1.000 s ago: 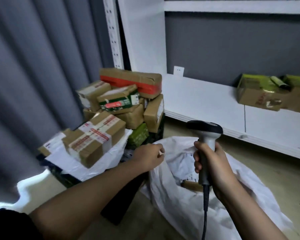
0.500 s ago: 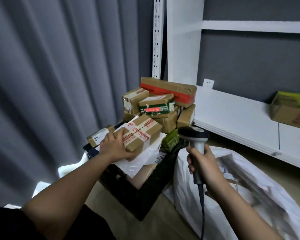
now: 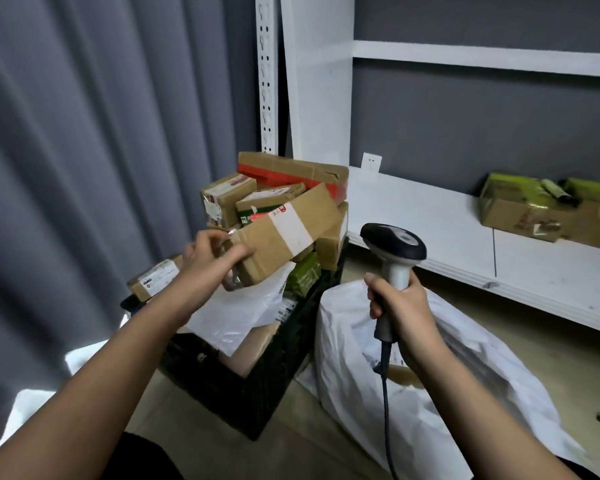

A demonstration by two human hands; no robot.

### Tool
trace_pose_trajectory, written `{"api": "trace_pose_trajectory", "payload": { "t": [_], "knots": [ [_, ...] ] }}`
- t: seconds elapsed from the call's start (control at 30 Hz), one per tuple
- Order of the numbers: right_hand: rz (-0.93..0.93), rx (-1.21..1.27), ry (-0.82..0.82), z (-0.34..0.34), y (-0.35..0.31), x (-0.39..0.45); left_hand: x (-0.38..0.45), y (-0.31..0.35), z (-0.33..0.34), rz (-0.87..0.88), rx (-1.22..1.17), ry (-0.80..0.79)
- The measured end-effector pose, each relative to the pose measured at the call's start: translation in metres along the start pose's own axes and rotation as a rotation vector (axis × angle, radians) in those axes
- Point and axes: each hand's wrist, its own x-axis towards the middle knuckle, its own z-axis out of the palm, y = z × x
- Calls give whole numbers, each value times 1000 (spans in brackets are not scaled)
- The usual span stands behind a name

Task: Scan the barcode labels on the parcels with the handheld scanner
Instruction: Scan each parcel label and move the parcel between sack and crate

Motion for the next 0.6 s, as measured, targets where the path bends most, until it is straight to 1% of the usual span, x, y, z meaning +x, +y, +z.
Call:
{"api": "trace_pose_trajectory", "payload": {
  "t": [0.07, 0.1, 0.17, 0.23, 0.3, 0.37, 0.5, 0.6],
  "knots": [
    [-27, 21, 29, -11, -9, -1, -5, 5, 15, -142, -305, -138],
    [-39, 25, 45, -17, -12, -1, -7, 5, 21, -226, -388, -204],
    [-60, 26, 68, -28, -18, -1, -8, 2, 32, -399, -465, -340],
    [-91, 31, 81, -41, -21, 1, -5, -1, 43, -494, -528, -486],
    [-126, 41, 88, -53, -24, 1, -1, -3, 50, -525, -544, -541],
    [-124, 56, 71, -64, -25, -1, 2, -4, 55, -536, -509, -574],
    [-118, 90, -45, -78, -20, -5, 4, -4, 64, -549, -416, -651],
    [-82, 116, -65, -83, -18, -7, -3, -1, 69, -548, -385, -695]
  ]
}}
